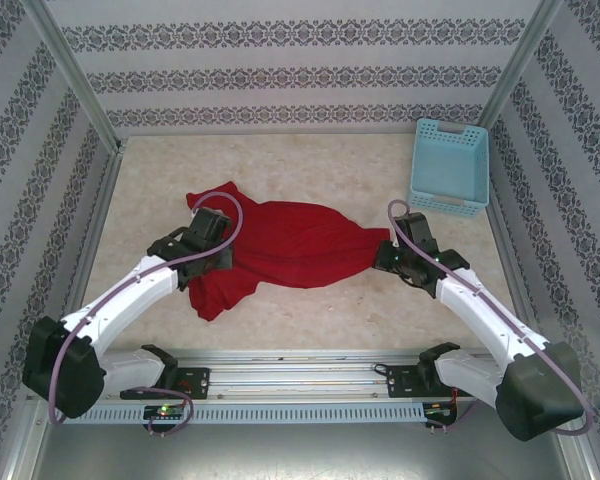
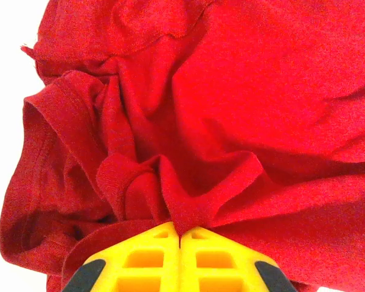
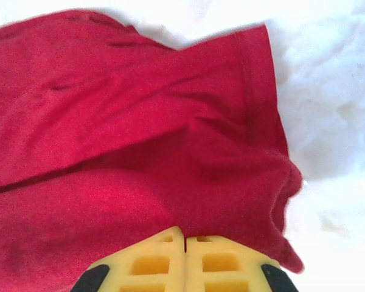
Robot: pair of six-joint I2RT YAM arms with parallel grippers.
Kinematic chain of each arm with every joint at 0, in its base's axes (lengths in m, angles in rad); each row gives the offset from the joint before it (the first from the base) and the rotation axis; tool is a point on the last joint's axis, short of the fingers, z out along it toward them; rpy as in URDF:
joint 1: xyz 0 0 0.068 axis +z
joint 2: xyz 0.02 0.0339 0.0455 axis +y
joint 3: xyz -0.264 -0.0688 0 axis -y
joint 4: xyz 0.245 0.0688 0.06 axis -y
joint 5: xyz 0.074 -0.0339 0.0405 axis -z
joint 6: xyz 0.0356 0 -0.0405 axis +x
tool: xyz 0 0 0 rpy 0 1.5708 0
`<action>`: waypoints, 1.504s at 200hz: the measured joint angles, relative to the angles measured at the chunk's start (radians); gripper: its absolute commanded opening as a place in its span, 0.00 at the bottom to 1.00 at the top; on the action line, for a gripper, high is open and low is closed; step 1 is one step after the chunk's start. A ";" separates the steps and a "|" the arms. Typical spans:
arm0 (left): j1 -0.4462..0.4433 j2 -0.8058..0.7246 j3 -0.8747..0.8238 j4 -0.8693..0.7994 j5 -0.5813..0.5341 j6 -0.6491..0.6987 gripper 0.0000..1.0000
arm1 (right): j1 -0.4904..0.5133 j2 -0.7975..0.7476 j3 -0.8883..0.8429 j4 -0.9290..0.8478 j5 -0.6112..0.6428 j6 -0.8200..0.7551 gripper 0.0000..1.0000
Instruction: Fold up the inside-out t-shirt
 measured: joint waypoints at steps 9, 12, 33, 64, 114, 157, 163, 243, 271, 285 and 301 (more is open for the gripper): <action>0.001 0.013 0.017 -0.001 -0.003 0.000 0.00 | 0.000 0.017 0.036 0.001 0.000 0.000 0.00; 0.001 0.017 0.024 -0.002 -0.005 0.000 0.00 | 0.000 0.022 0.047 0.003 0.000 0.000 0.00; 0.026 0.034 0.092 -0.001 -0.011 -0.005 0.00 | 0.027 0.043 0.106 0.024 0.011 0.000 0.00; 0.052 0.004 0.132 0.016 -0.015 -0.030 0.00 | 0.160 0.067 0.103 0.040 0.057 0.000 0.02; 0.053 -0.136 -0.085 0.030 0.049 -0.097 0.00 | 0.222 0.133 0.050 0.011 0.101 -0.010 0.67; 0.052 -0.287 -0.306 0.006 0.116 -0.180 0.00 | 0.216 0.256 0.294 -0.025 0.159 -0.076 0.77; 0.052 -0.307 -0.326 0.006 0.121 -0.190 0.00 | 0.216 0.294 0.341 -0.019 0.159 -0.085 0.77; 0.053 -0.388 -0.383 -0.009 0.085 -0.256 0.00 | 0.280 1.020 0.953 -0.100 0.121 -0.151 0.73; 0.061 -0.354 -0.380 -0.007 0.056 -0.259 0.00 | 0.285 1.093 0.975 -0.159 0.129 -0.136 0.67; 0.081 -0.313 -0.372 0.001 0.047 -0.255 0.00 | 0.264 1.080 0.917 -0.159 0.136 -0.113 0.64; 0.111 -0.243 -0.346 0.028 0.048 -0.240 0.00 | 0.222 1.028 0.790 -0.118 0.137 -0.070 0.62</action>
